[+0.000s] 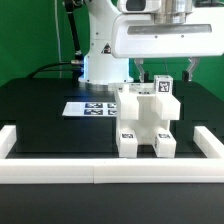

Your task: Assemble chair

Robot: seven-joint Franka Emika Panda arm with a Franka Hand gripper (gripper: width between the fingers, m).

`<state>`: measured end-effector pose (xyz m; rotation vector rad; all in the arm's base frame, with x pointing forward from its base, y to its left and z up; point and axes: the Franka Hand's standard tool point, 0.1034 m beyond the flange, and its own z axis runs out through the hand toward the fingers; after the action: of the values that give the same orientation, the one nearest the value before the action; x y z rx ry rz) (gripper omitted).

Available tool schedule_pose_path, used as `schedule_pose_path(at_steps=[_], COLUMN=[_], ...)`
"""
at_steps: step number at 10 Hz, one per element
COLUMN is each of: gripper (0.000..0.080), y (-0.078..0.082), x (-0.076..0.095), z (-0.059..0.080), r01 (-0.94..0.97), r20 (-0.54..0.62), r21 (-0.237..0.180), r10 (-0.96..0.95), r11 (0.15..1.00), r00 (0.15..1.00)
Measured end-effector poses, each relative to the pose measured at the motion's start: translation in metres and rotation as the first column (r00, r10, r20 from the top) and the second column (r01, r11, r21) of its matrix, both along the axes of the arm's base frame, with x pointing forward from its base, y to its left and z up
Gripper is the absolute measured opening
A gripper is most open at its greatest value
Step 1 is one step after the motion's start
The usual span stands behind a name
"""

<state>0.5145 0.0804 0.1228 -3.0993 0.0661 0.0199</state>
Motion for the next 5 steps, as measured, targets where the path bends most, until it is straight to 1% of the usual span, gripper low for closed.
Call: schedule_pose_path(at_steps=[1,2,3,4,5], gripper=[0.0643,0.0648,0.0649,0.0649,0.0649], y=[0.002,0.006,0.014,0.018,0.022], x=[0.000,-0.005,-0.017,-0.025,-0.026], z=[0.004,0.011,0.017,0.019,0.019], r01=[0.007,0.038,0.084,0.106,0.123], r20=[0.004,0.008,0.004,-0.001,0.003], r21=[0.004,0.011,0.020,0.023,0.024], r10=[-0.007,-0.038,-0.084,-0.106,-0.123], r11=[1.000,0.999,0.996,0.994,0.992], r00=[1.000,0.999,0.996,0.994,0.992])
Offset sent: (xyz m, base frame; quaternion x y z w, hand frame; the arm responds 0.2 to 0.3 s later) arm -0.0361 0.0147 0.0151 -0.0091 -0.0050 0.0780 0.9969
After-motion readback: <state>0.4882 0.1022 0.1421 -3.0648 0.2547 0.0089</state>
